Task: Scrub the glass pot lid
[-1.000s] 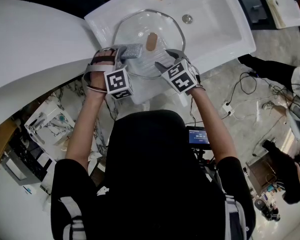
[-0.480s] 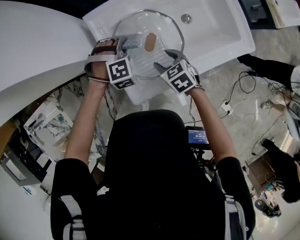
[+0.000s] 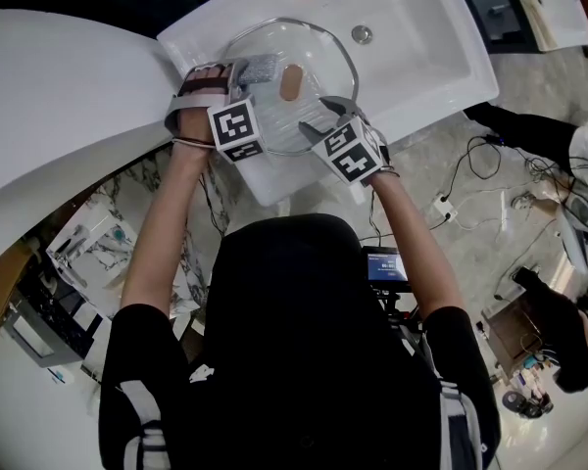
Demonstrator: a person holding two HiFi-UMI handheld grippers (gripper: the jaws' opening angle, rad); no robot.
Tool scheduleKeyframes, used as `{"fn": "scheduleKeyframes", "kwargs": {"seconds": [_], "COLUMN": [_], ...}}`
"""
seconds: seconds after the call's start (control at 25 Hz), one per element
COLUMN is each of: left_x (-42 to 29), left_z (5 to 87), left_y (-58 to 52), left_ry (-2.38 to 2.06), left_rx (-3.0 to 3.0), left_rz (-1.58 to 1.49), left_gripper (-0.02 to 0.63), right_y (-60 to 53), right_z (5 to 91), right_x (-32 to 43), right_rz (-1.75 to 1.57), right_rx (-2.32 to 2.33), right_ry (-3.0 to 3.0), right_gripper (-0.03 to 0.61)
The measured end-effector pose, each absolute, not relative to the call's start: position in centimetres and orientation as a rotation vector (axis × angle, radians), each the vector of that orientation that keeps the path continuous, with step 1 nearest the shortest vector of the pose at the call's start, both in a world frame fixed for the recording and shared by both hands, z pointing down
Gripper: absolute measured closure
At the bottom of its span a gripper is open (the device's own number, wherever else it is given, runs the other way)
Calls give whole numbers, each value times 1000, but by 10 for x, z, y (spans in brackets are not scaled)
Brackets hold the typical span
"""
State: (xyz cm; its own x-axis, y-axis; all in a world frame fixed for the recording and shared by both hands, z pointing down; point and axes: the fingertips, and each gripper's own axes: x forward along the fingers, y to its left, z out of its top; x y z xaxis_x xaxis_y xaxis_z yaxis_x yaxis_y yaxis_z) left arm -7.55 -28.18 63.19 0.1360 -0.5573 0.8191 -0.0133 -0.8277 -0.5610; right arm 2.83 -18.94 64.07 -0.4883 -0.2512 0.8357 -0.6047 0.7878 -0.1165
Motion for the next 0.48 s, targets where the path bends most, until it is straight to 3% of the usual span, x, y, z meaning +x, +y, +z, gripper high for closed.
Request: {"fn": "scheduleKeyframes", "kwargs": {"seconds": [0.48], "left_x": [-73], "left_z": [634], "left_y": [-299], "left_ry": [607], "left_rx": [-1997], "left_rz": [-1745], "left_gripper": [543], "right_y": [-190], "right_z": [640], "right_x": [28], "right_rz": [506], "right_rx": [643], "right_ry": [-2092], "right_gripper": [339]}}
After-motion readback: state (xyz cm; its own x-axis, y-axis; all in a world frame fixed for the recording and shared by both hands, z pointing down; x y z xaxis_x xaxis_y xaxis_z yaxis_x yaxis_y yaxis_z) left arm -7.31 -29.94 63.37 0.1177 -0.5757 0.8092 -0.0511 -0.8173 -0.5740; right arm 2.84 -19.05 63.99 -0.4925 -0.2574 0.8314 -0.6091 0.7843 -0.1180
